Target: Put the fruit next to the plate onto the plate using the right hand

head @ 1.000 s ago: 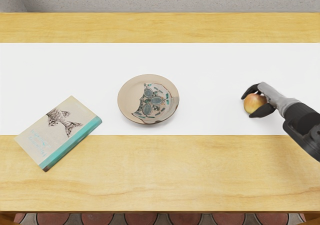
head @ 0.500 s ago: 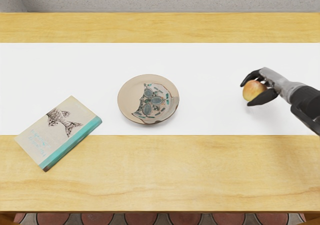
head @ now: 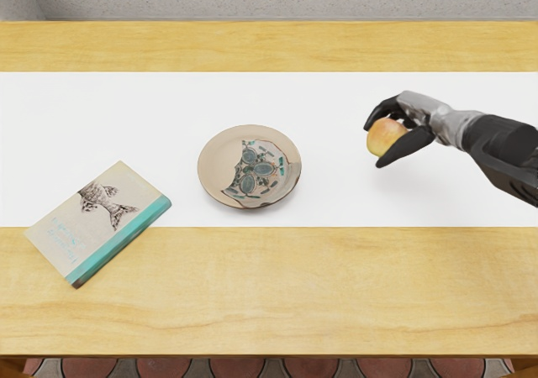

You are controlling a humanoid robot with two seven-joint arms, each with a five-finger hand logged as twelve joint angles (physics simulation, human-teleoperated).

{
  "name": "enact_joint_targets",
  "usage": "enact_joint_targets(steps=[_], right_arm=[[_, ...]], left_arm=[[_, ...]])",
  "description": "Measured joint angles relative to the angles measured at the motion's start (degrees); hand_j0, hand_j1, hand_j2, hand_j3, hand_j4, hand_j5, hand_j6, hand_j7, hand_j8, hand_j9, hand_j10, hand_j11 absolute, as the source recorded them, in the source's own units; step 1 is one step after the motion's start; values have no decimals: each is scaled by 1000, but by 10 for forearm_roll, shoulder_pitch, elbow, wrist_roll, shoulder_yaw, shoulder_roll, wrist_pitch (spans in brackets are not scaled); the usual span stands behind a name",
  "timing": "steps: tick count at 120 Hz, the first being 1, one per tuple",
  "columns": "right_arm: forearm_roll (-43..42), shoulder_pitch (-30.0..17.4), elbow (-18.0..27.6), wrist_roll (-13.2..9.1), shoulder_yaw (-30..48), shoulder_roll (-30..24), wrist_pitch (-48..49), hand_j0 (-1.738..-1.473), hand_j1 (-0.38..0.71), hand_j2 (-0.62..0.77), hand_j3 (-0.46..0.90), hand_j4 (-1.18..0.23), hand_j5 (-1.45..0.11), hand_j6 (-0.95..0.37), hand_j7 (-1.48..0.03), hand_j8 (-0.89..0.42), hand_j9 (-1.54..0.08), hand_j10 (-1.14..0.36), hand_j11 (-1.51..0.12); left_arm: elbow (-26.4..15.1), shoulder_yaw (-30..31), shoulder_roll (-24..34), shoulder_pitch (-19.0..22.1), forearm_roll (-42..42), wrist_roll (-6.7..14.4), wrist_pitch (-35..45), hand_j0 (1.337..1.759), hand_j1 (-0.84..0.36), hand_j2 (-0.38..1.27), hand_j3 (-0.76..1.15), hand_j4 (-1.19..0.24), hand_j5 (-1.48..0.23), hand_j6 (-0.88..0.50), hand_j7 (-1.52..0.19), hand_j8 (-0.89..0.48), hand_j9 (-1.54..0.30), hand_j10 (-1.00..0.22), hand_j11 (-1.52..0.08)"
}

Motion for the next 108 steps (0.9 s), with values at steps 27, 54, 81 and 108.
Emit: enact_joint_targets(steps=[27, 54, 81, 108], right_arm=[[7, 24, 6, -6, 1, 41, 17, -1649, 226, 289, -1, -730, -942, -415, -945, -311, -956, -490, -943], [8, 64, 6, -31, -1, 101, 25, -1648, 232, 290, -1, -733, -951, -407, -951, -303, -962, -486, -947], [-4, 104, -20, -47, -22, 186, 24, -1648, 230, 287, -1, -734, -953, -407, -953, -303, -964, -486, -949], [-43, 120, -64, -48, -53, 265, 22, -1648, 232, 297, -1, -732, -958, -406, -954, -301, -967, -484, -952]], left_arm=[[0, 0, 0, 0, 0, 0, 0, 1658, 55, 49, 0, -245, -318, -245, -318, -245, -318, -245, -318], [0, 0, 0, 0, 0, 0, 0, 1658, 55, 49, 0, -245, -318, -245, -318, -245, -318, -245, -318], [0, 0, 0, 0, 0, 0, 0, 1658, 55, 49, 0, -245, -318, -245, -318, -245, -318, -245, -318], [0, 0, 0, 0, 0, 0, 0, 1658, 55, 49, 0, -245, -318, -245, -318, -245, -318, -245, -318]])
